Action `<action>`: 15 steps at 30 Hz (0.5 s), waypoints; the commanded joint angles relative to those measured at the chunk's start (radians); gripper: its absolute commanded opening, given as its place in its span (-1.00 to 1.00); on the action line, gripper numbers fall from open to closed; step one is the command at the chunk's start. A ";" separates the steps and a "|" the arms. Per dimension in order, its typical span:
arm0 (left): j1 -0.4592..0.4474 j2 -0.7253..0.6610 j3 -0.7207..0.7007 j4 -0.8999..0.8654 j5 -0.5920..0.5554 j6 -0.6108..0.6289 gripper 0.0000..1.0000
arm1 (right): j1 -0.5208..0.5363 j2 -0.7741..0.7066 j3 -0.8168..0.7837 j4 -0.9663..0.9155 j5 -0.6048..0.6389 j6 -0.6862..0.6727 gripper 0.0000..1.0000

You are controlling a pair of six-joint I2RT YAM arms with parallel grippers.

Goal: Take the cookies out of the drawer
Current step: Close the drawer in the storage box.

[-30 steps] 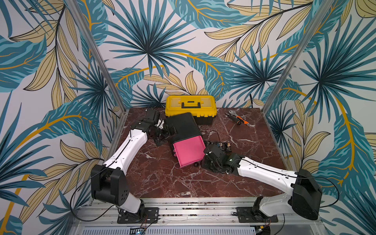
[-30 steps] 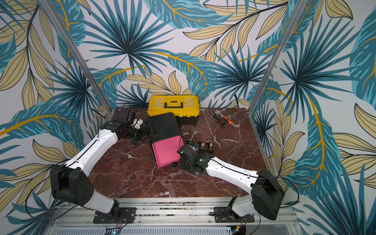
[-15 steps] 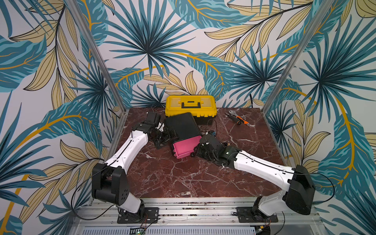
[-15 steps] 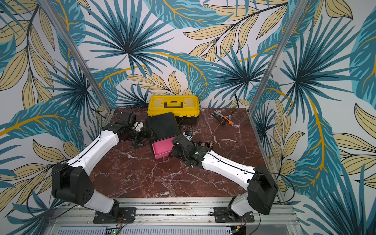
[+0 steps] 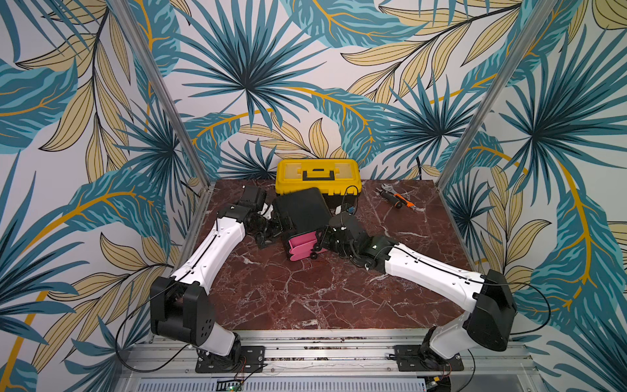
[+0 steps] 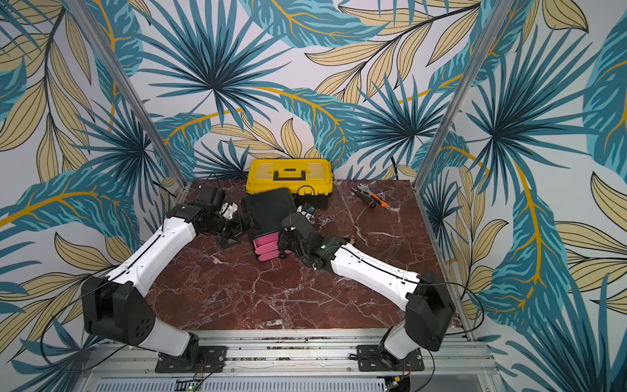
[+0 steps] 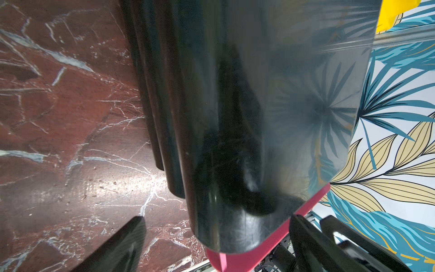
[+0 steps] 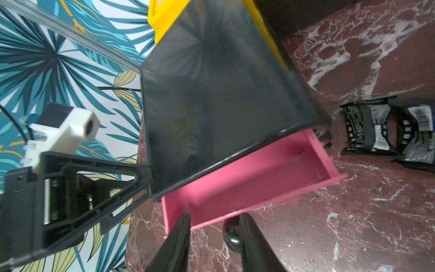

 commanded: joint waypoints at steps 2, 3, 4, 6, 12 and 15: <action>0.006 -0.023 0.070 -0.007 -0.010 0.018 1.00 | 0.005 -0.120 -0.108 0.011 0.072 0.040 -0.30; 0.006 -0.018 0.076 -0.007 -0.008 0.018 1.00 | 0.005 -0.145 -0.154 0.022 0.088 0.070 -0.32; 0.005 -0.014 0.080 -0.007 -0.005 0.018 1.00 | 0.004 -0.166 -0.194 0.038 0.096 0.091 -0.37; 0.006 -0.001 0.092 -0.009 0.002 0.017 1.00 | 0.003 -0.197 -0.280 0.132 0.093 0.122 -0.42; 0.005 0.007 0.096 -0.012 0.002 0.009 1.00 | -0.019 -0.135 -0.332 0.255 0.021 0.157 -0.57; 0.007 0.001 0.096 -0.025 -0.010 0.014 1.00 | -0.029 -0.068 -0.300 0.308 -0.011 0.162 -0.61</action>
